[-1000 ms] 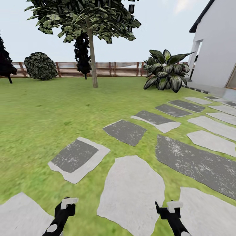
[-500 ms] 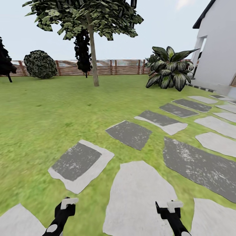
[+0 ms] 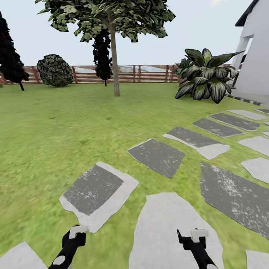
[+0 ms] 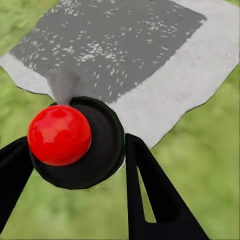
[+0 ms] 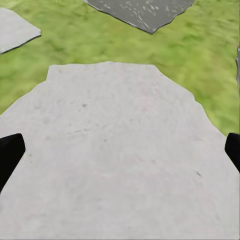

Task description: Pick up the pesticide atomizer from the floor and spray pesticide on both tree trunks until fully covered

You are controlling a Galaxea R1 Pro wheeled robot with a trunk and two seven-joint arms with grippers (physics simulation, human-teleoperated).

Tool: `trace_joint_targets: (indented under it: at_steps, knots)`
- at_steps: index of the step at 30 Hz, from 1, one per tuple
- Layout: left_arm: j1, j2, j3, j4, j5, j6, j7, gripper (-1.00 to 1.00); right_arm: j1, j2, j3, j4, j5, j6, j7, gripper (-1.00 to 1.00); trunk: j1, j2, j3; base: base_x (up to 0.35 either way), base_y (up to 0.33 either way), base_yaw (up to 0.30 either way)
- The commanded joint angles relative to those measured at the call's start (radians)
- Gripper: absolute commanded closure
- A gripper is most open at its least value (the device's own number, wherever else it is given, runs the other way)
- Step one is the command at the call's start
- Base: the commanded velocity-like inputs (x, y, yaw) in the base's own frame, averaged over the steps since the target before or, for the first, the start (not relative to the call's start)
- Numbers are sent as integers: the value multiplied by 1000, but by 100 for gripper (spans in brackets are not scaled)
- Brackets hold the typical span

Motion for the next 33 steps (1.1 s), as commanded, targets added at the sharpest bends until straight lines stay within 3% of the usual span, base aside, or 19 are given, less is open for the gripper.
trace_joint_targets:
  at_steps: [1,33]
  knots:
    - [0,0,0,0,0,0,0,100,0,0,0,0,0,0,0,-100,0,0,-1,330,90,62]
    - [0,0,0,0,-1,-1,0,100,15,-1,0,0,2,-1,0,-100,0,0,-2,330,89,2]
